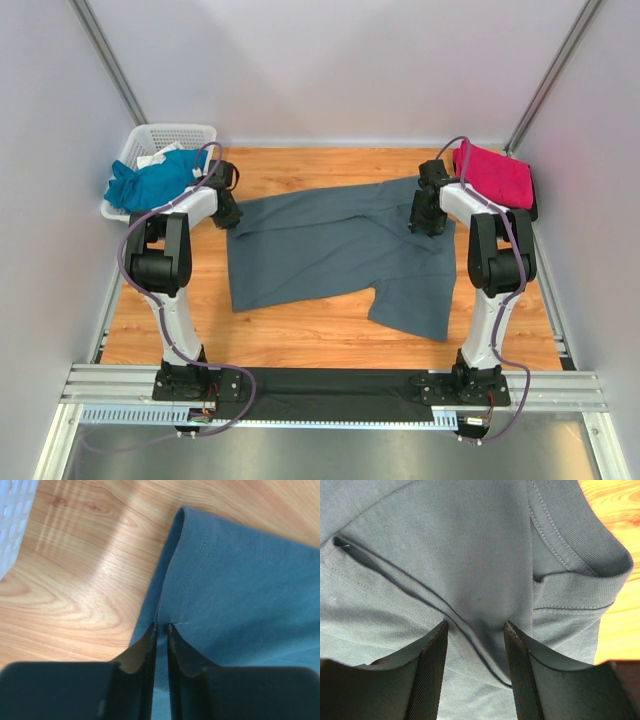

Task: Fold and stack the t-shirts
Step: Fold the tshirt

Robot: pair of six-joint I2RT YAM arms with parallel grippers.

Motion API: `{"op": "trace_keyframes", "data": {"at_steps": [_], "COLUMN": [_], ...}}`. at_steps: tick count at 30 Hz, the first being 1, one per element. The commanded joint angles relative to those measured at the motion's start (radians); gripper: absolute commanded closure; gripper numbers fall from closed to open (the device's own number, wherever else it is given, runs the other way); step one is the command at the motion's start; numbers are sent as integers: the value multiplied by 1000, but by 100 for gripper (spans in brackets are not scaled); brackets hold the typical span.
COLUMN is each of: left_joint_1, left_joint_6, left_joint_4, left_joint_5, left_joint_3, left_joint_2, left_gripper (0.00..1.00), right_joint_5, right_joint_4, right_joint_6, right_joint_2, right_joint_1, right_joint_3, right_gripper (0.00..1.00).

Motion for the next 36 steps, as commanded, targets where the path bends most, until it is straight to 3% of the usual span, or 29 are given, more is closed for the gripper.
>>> {"op": "trace_keyframes", "data": {"at_steps": [1, 5, 36], "left_joint_1": [-8, -6, -3], "left_joint_6": [-10, 11, 193], "left_joint_4": [-3, -12, 23], "left_joint_5": [-8, -51, -148], "left_joint_3": [4, 17, 43], "left_joint_2": [-21, -22, -88], "left_gripper": [85, 100, 100], "right_joint_5": [19, 25, 25], "right_joint_4": [-31, -34, -36], "right_joint_6": [-19, -20, -19], "right_joint_2": [27, 24, 30], "right_joint_1": [-10, -8, -7], "right_joint_3": [-3, -3, 2], "right_gripper": [50, 50, 51]}}
